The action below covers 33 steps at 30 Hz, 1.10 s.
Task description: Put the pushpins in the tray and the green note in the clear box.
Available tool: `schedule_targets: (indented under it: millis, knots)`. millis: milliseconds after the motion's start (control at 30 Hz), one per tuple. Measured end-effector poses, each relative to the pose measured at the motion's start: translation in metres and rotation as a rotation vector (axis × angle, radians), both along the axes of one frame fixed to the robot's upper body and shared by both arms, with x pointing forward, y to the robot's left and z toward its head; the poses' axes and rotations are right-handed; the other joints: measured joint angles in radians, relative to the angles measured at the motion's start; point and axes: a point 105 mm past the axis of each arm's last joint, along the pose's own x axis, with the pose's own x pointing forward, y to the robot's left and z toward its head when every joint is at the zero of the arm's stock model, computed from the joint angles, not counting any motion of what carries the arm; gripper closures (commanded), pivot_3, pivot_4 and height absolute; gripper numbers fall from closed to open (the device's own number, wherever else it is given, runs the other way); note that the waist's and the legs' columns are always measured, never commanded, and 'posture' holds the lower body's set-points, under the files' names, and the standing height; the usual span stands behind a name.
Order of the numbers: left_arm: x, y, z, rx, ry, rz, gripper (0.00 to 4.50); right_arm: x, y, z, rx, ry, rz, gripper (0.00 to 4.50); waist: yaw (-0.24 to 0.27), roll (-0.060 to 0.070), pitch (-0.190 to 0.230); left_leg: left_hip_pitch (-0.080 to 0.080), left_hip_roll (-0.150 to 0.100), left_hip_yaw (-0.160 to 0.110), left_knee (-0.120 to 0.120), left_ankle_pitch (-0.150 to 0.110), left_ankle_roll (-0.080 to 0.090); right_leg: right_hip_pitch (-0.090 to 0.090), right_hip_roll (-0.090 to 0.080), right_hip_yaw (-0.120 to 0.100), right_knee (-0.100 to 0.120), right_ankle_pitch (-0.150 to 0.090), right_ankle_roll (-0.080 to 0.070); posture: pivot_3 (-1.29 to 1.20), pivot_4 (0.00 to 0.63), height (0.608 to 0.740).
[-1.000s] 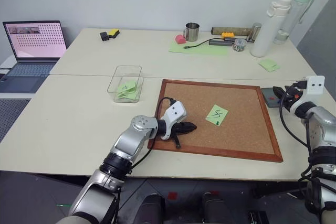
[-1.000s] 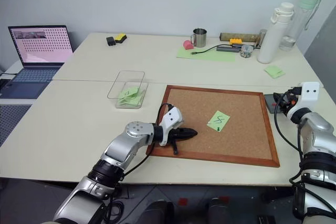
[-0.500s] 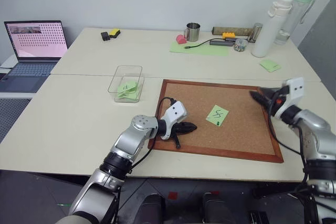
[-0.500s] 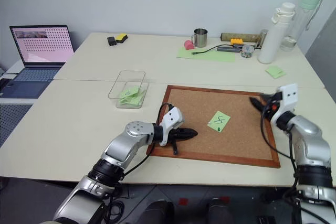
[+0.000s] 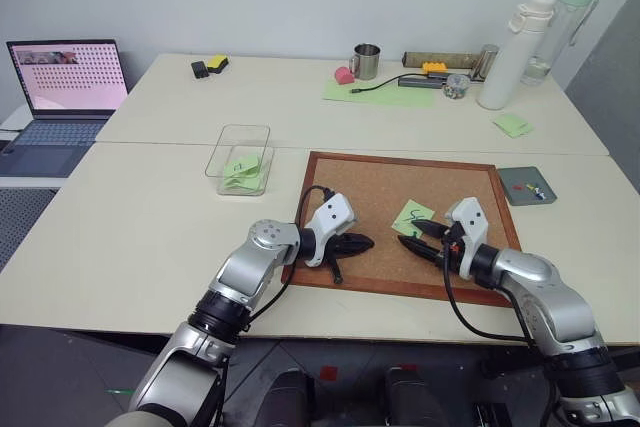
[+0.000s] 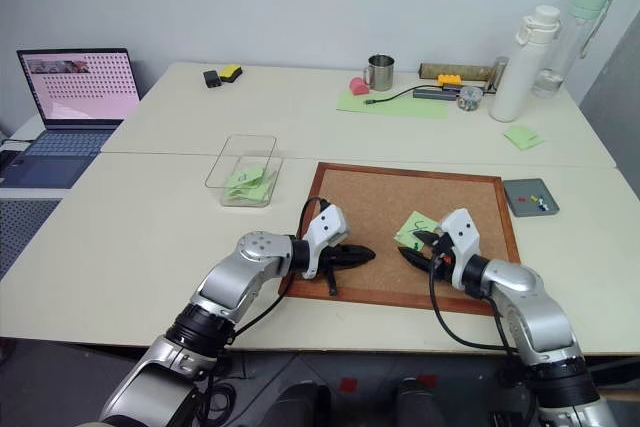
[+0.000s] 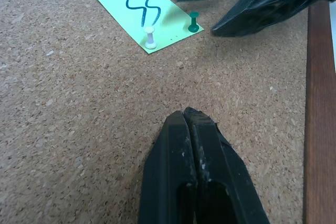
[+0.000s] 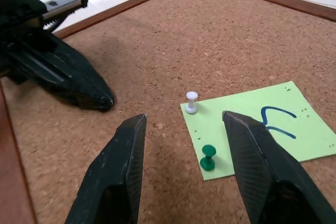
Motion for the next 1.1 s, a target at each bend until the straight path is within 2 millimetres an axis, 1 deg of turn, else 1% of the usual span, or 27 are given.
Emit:
schedule_targets:
  millis: [67, 133, 333, 600, 667, 700, 800, 867, 900, 1033, 1100]
  knots:
    - [0.0, 0.0, 0.0, 0.0, 0.0, -0.001, 4.5, 0.002, -0.003, -0.008, -0.017, 0.02, -0.013, 2.7, 0.0, 0.0, 0.0, 0.0, 0.0, 0.0, 0.0, 0.0, 0.0, 0.0, 0.0, 0.0, 0.0, 0.0, 0.0, 0.0, 0.15, 0.74]
    - [0.0, 0.0, 0.0, 0.001, 0.0, 0.0, 4.5, 0.004, -0.003, -0.007, -0.015, 0.017, -0.016, 3.18, 0.0, 0.0, 0.0, 0.0, 0.0, 0.0, 0.0, 0.0, 0.0, 0.0, 0.0, 0.0, 0.0, 0.0, 0.0, 0.0, 0.15, 0.74]
    - [0.0, 0.0, 0.0, 0.001, -0.001, 0.0, 4.5, 0.005, -0.004, -0.007, -0.017, 0.016, -0.021, 4.42, 0.0, 0.0, 0.0, 0.0, 0.0, 0.0, 0.0, 0.0, 0.0, 0.0, 0.0, 0.0, 0.0, 0.0, 0.0, 0.0, 0.15, 0.74]
    - [0.0, -0.002, 0.001, -0.004, -0.001, 0.0, 4.5, 0.004, -0.007, -0.006, -0.005, 0.028, -0.035, 4.46, 0.0, 0.0, 0.0, 0.0, 0.0, 0.0, 0.0, 0.0, 0.0, 0.0, 0.0, 0.0, 0.0, 0.0, 0.0, 0.0, 0.15, 0.74]
    - [0.0, -0.002, 0.001, -0.005, 0.0, -0.003, 4.5, 0.002, -0.008, -0.001, 0.017, 0.036, -0.042, 4.46, 0.0, 0.0, 0.0, -0.001, 0.0, 0.0, 0.0, 0.0, 0.0, -0.001, 0.0, 0.0, 0.0, 0.0, 0.0, 0.0, 0.15, 0.74]
    - [0.0, -0.001, 0.001, -0.005, 0.0, -0.003, 4.5, 0.002, -0.007, 0.009, 0.039, 0.016, -0.038, 4.46, 0.001, 0.0, 0.0, -0.002, 0.0, 0.0, 0.0, 0.0, 0.0, -0.002, 0.0, 0.0, 0.0, 0.0, 0.0, 0.0, 0.15, 0.74]
    - [0.0, -0.001, 0.001, -0.004, 0.001, -0.004, 4.5, 0.0, -0.001, 0.05, 0.106, -0.1, -0.013, 4.46, 0.001, 0.0, 0.0, -0.002, 0.0, -0.001, 0.0, 0.0, 0.0, -0.001, 0.0, -0.001, 0.0, 0.0, 0.0, 0.0, 0.15, 0.74]
    - [0.0, -0.001, 0.0, -0.004, 0.003, -0.005, 4.5, 0.0, -0.002, 0.058, 0.13, -0.113, -0.025, 4.46, 0.001, 0.0, 0.0, -0.002, 0.0, -0.001, 0.0, 0.0, 0.0, -0.001, 0.0, -0.001, 0.0, 0.0, 0.0, 0.0, 0.15, 0.74]
    - [0.0, -0.001, 0.0, -0.004, 0.003, -0.005, 4.5, 0.0, -0.004, 0.059, 0.139, -0.109, -0.035, 4.46, 0.001, 0.0, 0.0, -0.002, 0.0, -0.001, 0.0, 0.0, 0.0, -0.001, 0.0, -0.001, 0.0, 0.0, 0.0, 0.0, 0.15, 0.74]
    - [0.001, -0.001, 0.001, -0.003, 0.003, -0.006, 4.5, 0.007, -0.019, 0.063, 0.187, -0.1, -0.128, 4.46, 0.002, 0.0, 0.0, -0.002, 0.0, -0.001, 0.0, 0.0, 0.0, -0.001, 0.0, 0.0, 0.0, 0.0, 0.0, 0.0, 0.15, 0.74]
    - [0.001, -0.001, 0.001, -0.002, 0.003, -0.006, 4.5, 0.024, -0.041, 0.069, 0.198, -0.121, -0.257, 4.46, 0.001, 0.0, 0.0, -0.002, 0.0, 0.0, 0.001, 0.0, 0.0, -0.001, 0.0, 0.0, 0.0, 0.0, 0.0, 0.0, 0.15, 0.74]
